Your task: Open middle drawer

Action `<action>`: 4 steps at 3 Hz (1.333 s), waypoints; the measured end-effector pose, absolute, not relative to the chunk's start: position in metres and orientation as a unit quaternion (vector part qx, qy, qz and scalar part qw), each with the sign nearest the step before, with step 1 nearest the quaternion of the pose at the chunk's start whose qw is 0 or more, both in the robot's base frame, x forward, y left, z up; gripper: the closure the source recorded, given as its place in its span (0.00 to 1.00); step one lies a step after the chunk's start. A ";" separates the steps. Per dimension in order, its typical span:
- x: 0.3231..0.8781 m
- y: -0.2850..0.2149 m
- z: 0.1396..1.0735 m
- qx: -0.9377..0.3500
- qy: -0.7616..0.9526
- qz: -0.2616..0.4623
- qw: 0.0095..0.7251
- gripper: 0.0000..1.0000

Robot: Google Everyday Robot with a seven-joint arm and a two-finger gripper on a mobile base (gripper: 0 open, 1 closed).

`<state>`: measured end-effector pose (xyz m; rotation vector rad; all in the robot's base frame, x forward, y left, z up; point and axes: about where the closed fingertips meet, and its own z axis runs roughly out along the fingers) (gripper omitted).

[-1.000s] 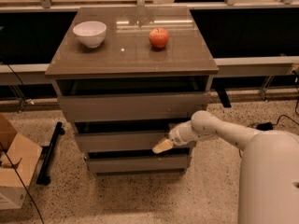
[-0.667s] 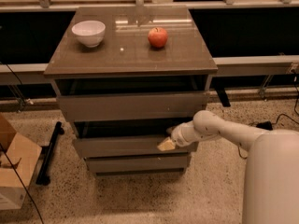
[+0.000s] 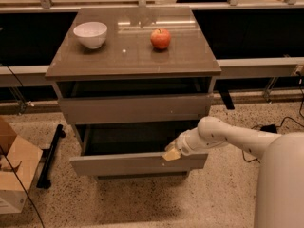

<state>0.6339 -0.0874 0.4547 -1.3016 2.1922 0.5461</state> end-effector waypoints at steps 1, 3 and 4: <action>0.634 -0.087 0.455 -0.481 0.811 0.202 0.264 0.52; 0.629 -0.090 0.450 -0.487 0.815 0.188 0.252 0.05; 0.620 -0.097 0.438 -0.484 0.823 0.186 0.231 0.00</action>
Offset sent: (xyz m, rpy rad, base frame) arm 0.0042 0.0011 0.0015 -0.0283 -0.0136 0.0063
